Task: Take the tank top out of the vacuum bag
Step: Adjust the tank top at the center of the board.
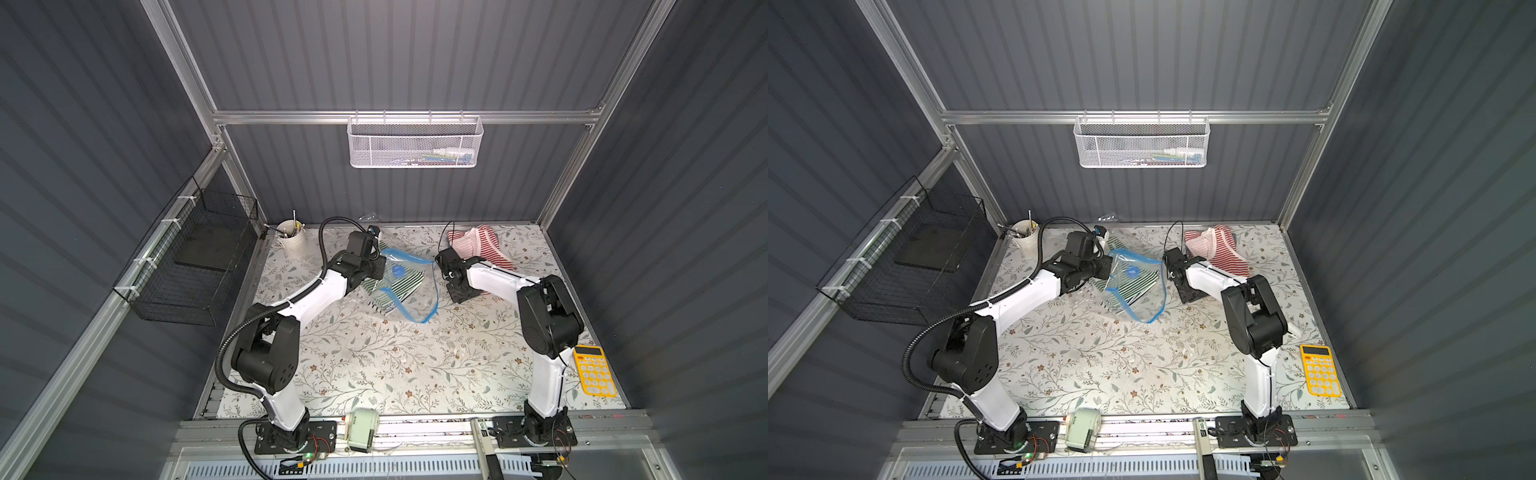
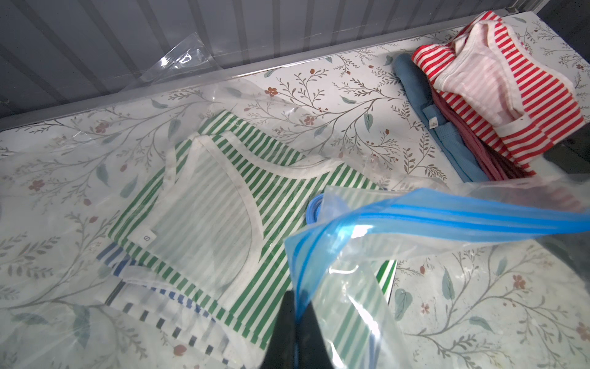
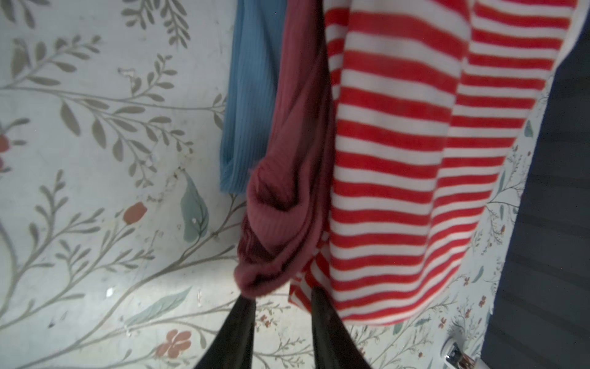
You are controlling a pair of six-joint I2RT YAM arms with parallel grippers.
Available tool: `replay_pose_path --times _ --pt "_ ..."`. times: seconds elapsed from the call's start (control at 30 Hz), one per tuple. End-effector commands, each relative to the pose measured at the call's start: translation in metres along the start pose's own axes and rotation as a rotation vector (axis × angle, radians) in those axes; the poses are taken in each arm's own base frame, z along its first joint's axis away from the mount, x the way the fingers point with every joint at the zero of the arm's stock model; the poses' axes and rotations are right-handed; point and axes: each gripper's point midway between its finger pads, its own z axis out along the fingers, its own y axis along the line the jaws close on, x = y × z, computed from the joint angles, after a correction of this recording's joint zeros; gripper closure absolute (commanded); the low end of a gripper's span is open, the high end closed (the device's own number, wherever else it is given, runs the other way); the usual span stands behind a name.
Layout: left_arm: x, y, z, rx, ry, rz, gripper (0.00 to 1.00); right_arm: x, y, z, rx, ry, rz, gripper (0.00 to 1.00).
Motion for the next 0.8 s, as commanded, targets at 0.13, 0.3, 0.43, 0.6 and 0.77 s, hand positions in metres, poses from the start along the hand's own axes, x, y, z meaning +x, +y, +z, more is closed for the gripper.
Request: replay_pose_path --times 0.13,0.3,0.43,0.6,0.77 --pt "-0.008 0.000 -0.008 0.002 -0.008 0.001 1.00 0.001 -0.016 0.003 0.102 0.019 -0.011 0.70" --pt "-0.007 -0.001 -0.007 0.003 -0.005 0.001 1.00 0.003 -0.021 0.008 0.131 0.030 -0.013 0.71" --pt "-0.006 -0.001 -0.006 0.006 -0.002 0.000 1.00 0.001 -0.023 0.007 0.117 0.022 0.000 0.73" --pt "-0.006 -0.001 -0.006 0.005 -0.001 0.000 1.00 0.002 -0.018 0.003 0.071 0.023 0.005 0.70" --pt "-0.006 -0.002 -0.005 0.008 0.001 0.000 1.00 0.008 -0.013 -0.006 0.001 0.002 0.037 0.64"
